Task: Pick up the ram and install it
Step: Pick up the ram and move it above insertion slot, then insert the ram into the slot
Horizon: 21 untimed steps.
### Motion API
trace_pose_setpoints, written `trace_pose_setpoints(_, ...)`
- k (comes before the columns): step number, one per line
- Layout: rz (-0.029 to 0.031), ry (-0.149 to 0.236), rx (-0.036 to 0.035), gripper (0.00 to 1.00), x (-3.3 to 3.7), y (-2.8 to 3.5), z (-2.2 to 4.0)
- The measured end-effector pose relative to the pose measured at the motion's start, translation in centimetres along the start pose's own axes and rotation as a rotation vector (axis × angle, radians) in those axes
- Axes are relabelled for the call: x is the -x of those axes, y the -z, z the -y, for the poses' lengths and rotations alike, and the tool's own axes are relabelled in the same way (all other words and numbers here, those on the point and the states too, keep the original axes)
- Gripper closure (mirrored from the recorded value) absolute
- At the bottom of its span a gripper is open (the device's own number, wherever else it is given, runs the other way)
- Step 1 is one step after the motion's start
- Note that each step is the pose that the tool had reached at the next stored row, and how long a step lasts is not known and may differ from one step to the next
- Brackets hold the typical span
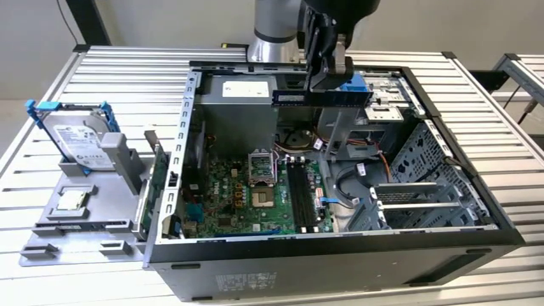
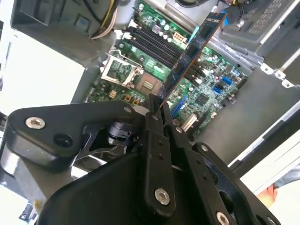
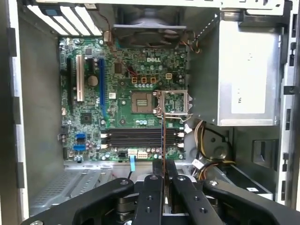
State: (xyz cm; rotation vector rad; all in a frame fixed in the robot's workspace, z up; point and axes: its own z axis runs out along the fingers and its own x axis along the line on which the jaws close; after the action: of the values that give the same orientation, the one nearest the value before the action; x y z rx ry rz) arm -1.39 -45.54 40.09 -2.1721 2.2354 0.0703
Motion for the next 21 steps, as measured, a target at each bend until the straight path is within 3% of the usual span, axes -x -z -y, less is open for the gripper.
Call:
trace_pose_setpoints(19, 0.0005, 0.0, -0.0001, 1.0, -0.03, -0.04, 0.0)
trace_pose_setpoints(21, 0.0008, -0.014, -0.0008, 1.0, -0.02, -0.04, 0.01)
